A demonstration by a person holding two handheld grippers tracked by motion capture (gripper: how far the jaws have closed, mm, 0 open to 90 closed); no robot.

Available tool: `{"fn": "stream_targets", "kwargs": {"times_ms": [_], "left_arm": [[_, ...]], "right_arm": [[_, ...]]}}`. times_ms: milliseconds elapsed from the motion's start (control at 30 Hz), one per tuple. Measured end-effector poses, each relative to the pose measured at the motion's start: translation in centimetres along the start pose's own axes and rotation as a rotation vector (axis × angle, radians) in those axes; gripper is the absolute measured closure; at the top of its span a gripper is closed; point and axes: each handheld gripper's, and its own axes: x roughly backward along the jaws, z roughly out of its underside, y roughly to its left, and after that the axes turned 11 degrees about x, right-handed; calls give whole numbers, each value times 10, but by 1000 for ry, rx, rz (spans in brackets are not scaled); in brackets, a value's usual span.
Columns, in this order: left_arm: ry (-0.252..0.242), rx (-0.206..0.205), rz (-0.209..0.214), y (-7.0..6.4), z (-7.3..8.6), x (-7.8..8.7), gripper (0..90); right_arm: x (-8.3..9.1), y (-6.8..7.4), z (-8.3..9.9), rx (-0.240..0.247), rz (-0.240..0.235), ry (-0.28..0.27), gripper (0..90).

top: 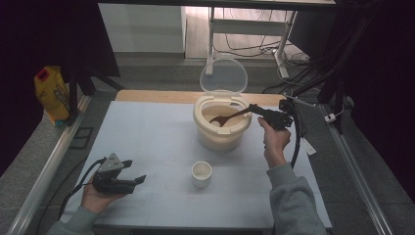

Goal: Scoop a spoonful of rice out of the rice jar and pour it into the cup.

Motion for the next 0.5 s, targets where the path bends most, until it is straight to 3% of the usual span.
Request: {"fn": "stream_targets", "kwargs": {"times_ms": [267, 367, 500], "left_arm": [[-1, -1, -1, 0, 0, 0, 223], [-2, -2, -2, -1, 0, 0, 223], [-2, -3, -4, 0, 0, 1, 223]], "right_arm": [[-13, 11, 3, 40, -10, 95, 838], [-17, 8, 7, -14, -49, 120, 837], [-18, 6, 8, -52, -64, 101, 838]]}}
